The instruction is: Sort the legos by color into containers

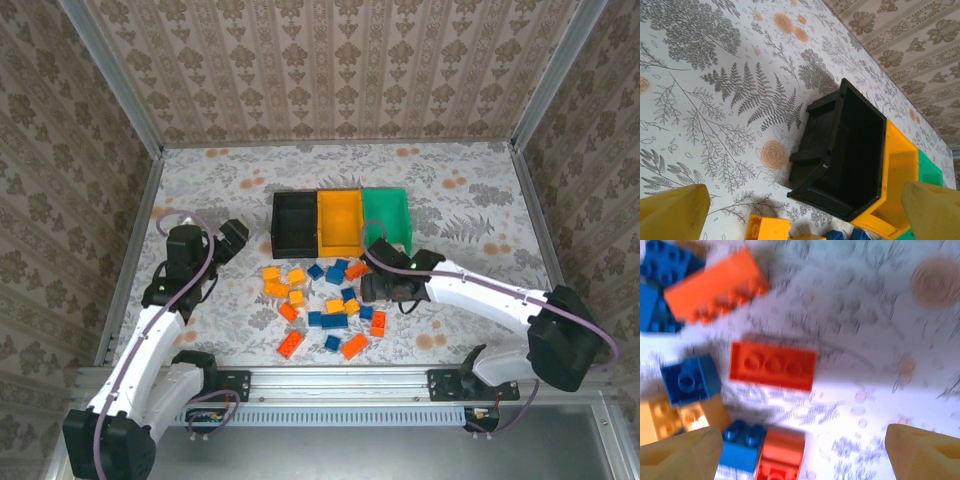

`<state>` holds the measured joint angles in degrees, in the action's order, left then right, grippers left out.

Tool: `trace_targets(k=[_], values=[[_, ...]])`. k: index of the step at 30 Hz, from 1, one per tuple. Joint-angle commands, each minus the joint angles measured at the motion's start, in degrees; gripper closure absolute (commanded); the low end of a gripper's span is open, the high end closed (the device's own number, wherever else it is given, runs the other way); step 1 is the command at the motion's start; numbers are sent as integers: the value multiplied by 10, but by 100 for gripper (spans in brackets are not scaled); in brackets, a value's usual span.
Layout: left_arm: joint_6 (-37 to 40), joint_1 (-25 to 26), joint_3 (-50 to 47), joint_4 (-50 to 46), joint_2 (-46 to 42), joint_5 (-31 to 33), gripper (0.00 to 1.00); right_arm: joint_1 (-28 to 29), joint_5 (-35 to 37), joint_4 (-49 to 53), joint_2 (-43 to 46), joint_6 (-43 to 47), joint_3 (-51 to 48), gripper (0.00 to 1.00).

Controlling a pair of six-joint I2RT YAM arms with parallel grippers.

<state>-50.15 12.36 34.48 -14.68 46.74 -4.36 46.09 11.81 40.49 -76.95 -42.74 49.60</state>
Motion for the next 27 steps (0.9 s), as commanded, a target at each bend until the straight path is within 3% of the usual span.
trace_targets(k=[1,6,19,27], values=[[15,3,-9,-15,-11,-7,0,38,-18,26,11,-42,-11,14],[14,3,-18,-15,-13,-7,0,74,-26,31,-12,-49,-25,16],[17,3,-21,-17,-11,-3,0,85,-33,-18,-100,-46,-40,28],[14,3,-26,-15,-10,-3,0,83,-26,-20,-93,-59,-72,54]])
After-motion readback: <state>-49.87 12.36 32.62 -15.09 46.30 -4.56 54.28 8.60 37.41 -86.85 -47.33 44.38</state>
